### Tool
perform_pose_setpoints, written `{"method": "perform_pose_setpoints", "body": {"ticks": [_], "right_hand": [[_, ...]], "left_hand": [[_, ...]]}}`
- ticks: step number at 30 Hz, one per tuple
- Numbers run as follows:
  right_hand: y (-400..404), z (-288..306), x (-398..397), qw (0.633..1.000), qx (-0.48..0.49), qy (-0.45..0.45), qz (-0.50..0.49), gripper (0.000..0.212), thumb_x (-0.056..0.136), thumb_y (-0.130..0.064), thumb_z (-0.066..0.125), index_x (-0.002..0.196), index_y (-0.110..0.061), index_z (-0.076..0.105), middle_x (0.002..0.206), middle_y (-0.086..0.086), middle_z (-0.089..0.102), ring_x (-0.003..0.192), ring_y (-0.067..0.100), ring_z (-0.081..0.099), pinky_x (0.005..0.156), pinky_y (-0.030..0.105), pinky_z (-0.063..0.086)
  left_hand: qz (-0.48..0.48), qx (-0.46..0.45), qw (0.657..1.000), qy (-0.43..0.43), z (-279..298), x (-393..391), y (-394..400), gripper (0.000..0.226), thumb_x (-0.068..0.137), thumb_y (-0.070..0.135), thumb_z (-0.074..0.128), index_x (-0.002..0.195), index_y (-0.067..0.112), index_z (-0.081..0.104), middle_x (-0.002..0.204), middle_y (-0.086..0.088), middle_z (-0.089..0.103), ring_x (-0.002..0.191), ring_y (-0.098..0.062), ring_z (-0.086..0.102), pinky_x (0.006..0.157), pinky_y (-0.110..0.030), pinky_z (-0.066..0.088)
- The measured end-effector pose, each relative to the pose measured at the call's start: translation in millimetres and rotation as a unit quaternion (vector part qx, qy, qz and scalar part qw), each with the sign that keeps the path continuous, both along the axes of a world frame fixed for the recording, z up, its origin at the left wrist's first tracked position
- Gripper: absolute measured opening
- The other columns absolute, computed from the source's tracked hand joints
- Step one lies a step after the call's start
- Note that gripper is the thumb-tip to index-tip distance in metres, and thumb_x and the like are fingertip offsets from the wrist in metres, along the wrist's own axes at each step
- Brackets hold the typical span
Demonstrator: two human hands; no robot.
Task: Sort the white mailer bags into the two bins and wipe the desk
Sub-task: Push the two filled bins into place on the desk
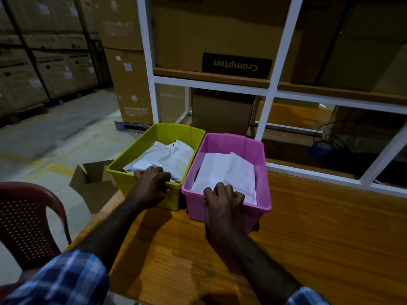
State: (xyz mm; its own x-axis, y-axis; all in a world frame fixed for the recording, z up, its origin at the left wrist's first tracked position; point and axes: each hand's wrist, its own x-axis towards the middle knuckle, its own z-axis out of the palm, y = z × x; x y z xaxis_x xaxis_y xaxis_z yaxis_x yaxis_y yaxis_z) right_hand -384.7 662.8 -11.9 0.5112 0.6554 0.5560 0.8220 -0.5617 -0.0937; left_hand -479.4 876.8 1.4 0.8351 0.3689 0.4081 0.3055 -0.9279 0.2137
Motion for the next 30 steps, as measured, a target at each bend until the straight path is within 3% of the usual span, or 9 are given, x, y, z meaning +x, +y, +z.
{"method": "perform_pose_setpoints", "body": {"ticks": [5,10,15,20,23,26,28,30], "right_hand": [[0.4,1.5,-2.5,1.000,0.000,0.004,-0.004,0.053,0.054,-0.010,0.084,0.096,-0.022,0.054,0.089,0.004,0.055,0.084,0.024,0.051,0.067,0.037,0.036],[1.1,-0.1,-1.3,1.000,0.001,-0.001,-0.018,0.038,0.066,-0.020,0.082,0.095,-0.020,0.058,0.089,0.004,0.057,0.082,0.024,0.054,0.067,0.038,0.040],[-3.7,2.8,-1.1,1.000,0.025,-0.007,-0.010,0.018,0.082,-0.029,0.067,0.094,-0.020,0.057,0.088,0.004,0.056,0.083,0.024,0.053,0.070,0.039,0.040],[-7.0,2.6,2.2,0.999,0.024,0.006,0.022,0.010,0.086,-0.026,0.062,0.093,-0.021,0.056,0.088,0.001,0.055,0.085,0.023,0.052,0.071,0.040,0.039],[-8.5,2.4,3.0,0.999,0.023,0.016,0.035,0.012,0.087,-0.025,0.063,0.095,-0.021,0.056,0.090,0.002,0.056,0.087,0.023,0.053,0.073,0.041,0.039],[-10.2,8.4,1.0,0.999,0.024,0.010,0.025,0.023,0.086,-0.040,0.060,0.099,-0.021,0.060,0.097,0.003,0.059,0.093,0.024,0.056,0.078,0.042,0.042],[-13.8,19.0,5.3,0.998,0.045,0.024,-0.036,0.040,0.084,-0.051,0.053,0.110,-0.022,0.061,0.112,0.006,0.059,0.104,0.026,0.054,0.086,0.045,0.040],[-20.6,31.5,22.3,0.987,0.040,0.076,-0.135,0.054,0.087,-0.058,0.046,0.130,-0.025,0.050,0.138,0.011,0.046,0.125,0.030,0.042,0.098,0.050,0.032]], "left_hand": [[0.014,-0.016,1.000,0.012,0.6,1.9,-0.8,0.021,0.064,0.010,0.076,0.076,0.015,0.059,0.081,0.003,0.050,0.096,-0.026,0.054,0.066,-0.031,0.014],[0.016,-0.020,1.000,-0.006,-0.2,-0.7,-6.1,0.023,0.063,0.014,0.075,0.082,0.019,0.062,0.083,0.002,0.057,0.094,-0.028,0.057,0.072,-0.034,0.018],[0.018,0.018,0.999,-0.037,-10.1,-3.0,-20.6,0.030,0.068,0.018,0.075,0.096,0.023,0.066,0.091,0.000,0.062,0.095,-0.027,0.057,0.082,-0.041,0.027],[-0.001,0.041,0.997,-0.059,-14.1,-0.6,-28.0,0.039,0.062,0.012,0.069,0.099,0.020,0.070,0.089,-0.005,0.064,0.089,-0.031,0.062,0.077,-0.047,0.037],[0.000,0.041,0.997,-0.062,-14.1,-0.4,-28.0,0.039,0.061,0.007,0.071,0.098,0.020,0.069,0.088,-0.005,0.063,0.089,-0.031,0.063,0.076,-0.047,0.036],[0.000,0.034,0.998,-0.055,-13.9,-0.6,-26.0,0.040,0.061,0.008,0.072,0.097,0.024,0.066,0.088,-0.002,0.063,0.089,-0.029,0.062,0.076,-0.042,0.032],[-0.004,0.031,0.998,-0.050,-13.8,-1.4,-25.0,0.040,0.059,0.013,0.066,0.097,0.026,0.064,0.088,0.000,0.062,0.089,-0.027,0.062,0.075,-0.040,0.030],[-0.004,0.026,0.999,-0.045,-12.5,-2.6,-25.4,0.040,0.059,0.014,0.064,0.097,0.025,0.066,0.089,-0.001,0.062,0.090,-0.028,0.062,0.076,-0.042,0.032]]}}
